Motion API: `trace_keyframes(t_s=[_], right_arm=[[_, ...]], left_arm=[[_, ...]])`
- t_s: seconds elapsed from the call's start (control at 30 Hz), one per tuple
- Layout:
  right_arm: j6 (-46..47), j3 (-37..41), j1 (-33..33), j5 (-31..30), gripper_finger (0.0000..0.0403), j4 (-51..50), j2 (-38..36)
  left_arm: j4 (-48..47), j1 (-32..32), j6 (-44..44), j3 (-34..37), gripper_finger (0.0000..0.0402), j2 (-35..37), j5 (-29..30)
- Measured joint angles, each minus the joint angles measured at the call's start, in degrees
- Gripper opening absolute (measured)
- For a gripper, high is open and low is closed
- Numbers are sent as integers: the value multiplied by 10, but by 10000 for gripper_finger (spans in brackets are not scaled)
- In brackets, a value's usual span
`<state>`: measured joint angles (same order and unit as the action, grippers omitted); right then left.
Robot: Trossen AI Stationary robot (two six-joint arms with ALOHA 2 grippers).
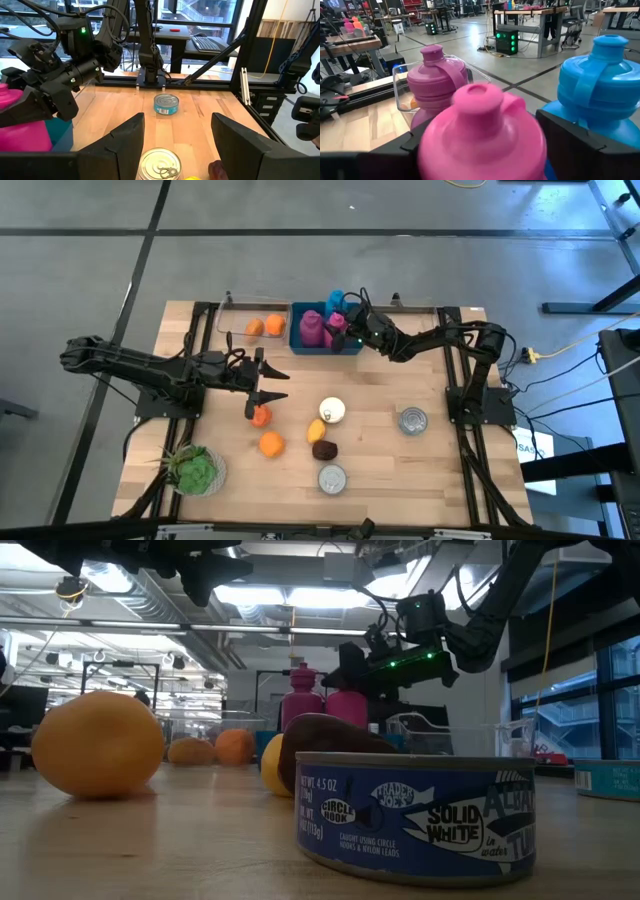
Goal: Pick & Place Food Item
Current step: Put the pink water bottle into the blue bin, then put the top orange into the left transparent bin
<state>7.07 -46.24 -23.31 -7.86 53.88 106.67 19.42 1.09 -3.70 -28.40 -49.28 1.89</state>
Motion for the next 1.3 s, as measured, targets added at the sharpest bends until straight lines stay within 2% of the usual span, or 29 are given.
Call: trace_keyframes(t_s=[0.3,0.47,0.73,1.03,1.3], right_arm=[[-2,0,2,0,335,1,0],[-15,0,12,0,336,13,-10],[-57,0,35,-5,334,-4,-66],[-155,0,86,-109,334,-169,-199],[-157,7,159,-114,333,-303,-333]], left_arm=[[0,0,0,0,224,0,0],[0,0,0,0,224,0,0],[-8,0,0,0,224,0,0],[-17,0,17,0,224,0,20],[-57,-1,17,0,224,6,25]])
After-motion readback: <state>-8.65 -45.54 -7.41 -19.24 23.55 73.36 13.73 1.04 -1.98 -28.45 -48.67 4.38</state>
